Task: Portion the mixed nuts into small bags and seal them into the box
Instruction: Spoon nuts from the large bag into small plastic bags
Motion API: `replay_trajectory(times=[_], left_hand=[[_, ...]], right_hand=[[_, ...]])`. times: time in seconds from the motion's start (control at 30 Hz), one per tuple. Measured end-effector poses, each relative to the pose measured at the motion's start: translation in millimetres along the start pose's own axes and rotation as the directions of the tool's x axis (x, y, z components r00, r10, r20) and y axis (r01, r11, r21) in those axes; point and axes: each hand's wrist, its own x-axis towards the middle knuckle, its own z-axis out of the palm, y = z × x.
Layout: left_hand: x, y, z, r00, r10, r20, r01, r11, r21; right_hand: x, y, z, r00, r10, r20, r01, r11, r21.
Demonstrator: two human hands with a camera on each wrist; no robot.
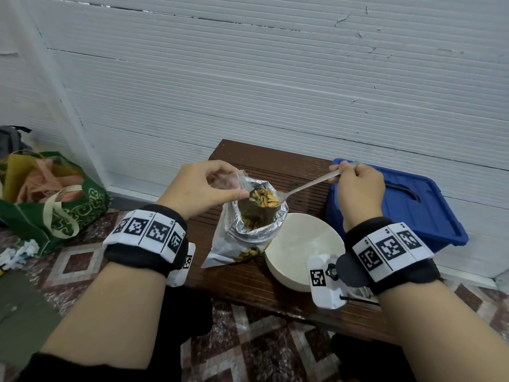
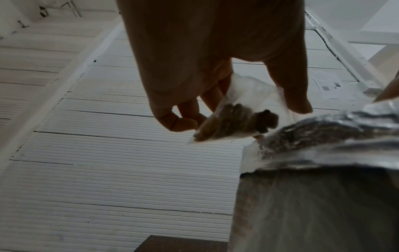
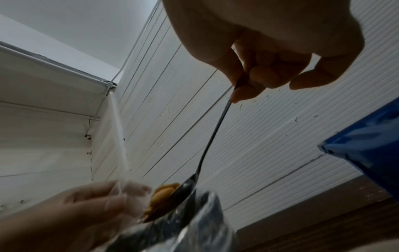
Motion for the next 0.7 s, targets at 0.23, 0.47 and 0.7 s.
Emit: replay_trajectory(times=[0.23,0.47,0.7], left_hand=[[0,4,7,0.999,-0.005,0.038,0.004,1.000,0.020],[1,9,14,0.999,-0.008,0.051,0.007,1.000,0.029],[1,11,20,0.999,0.027,0.017,-0.028,0.999,0.038]], right_hand=[[6,-19,-5,0.999,-0.049,-0.011,0.049,0.998,0.028],[4,-25,8,0.994,-0.099,0.048,0.100,0.995,-0.009],[-1,-28,15,0.986,-0.138,0.095,0.137,0.990,0.023]])
